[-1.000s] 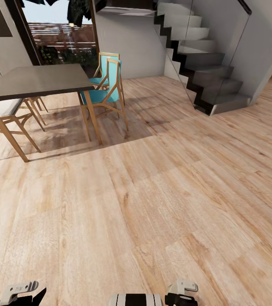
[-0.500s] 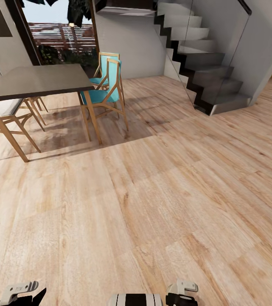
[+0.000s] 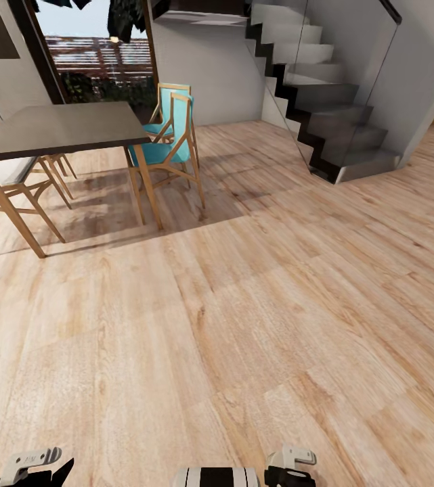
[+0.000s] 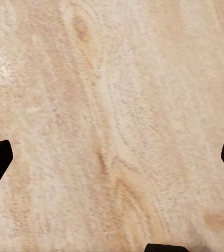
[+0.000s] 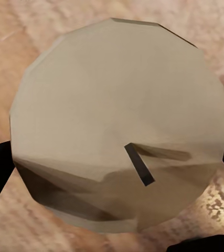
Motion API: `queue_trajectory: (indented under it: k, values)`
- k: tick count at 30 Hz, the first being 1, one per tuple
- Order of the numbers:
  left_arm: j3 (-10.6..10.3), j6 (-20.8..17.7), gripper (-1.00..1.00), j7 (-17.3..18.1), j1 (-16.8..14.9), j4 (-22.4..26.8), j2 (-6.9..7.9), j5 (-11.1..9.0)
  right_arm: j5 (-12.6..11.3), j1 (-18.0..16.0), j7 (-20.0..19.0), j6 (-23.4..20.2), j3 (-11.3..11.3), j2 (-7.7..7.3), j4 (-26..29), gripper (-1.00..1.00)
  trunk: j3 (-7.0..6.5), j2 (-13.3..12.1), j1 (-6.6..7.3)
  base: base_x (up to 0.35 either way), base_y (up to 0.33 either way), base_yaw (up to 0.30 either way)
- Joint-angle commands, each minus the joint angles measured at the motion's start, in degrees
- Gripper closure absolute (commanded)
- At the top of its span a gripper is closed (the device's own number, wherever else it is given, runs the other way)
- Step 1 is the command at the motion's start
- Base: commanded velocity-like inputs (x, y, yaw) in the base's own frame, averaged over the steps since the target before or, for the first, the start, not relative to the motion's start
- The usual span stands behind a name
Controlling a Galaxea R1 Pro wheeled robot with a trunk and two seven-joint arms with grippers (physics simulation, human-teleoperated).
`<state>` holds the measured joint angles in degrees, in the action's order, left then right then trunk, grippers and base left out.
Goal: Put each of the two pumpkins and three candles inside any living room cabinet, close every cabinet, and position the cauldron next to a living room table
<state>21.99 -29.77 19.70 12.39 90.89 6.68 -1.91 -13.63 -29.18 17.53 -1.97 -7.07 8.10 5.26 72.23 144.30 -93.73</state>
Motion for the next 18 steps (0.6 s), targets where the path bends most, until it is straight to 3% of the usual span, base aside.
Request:
queue_trajectory:
  k: [1, 12, 18]
  values:
    - [0.1, -0.4, -1.00, 0.2, 0.0, 0.1, 0.00, -0.2, -0.6, 0.0, 0.1, -0.2, -0.1, -0.01, 0.1, 1.00, 0.04, 0.0, 0.00, 0.000, 0.000, 0.000]
    - [0.1, -0.4, -1.00, 0.1, 0.0, 0.0, 0.00, -0.2, -0.6, 0.0, 0.1, 0.3, -0.1, -0.02, 0.1, 1.00, 0.04, 0.0, 0.00, 0.000, 0.000, 0.000]
    - [0.1, -0.4, -1.00, 0.1, 0.0, 0.0, 0.00, -0.2, -0.6, 0.0, 0.1, 0.3, 0.0, -0.03, 0.1, 1.00, -1.29, -0.1, 0.15, 0.000, 0.000, 0.000]
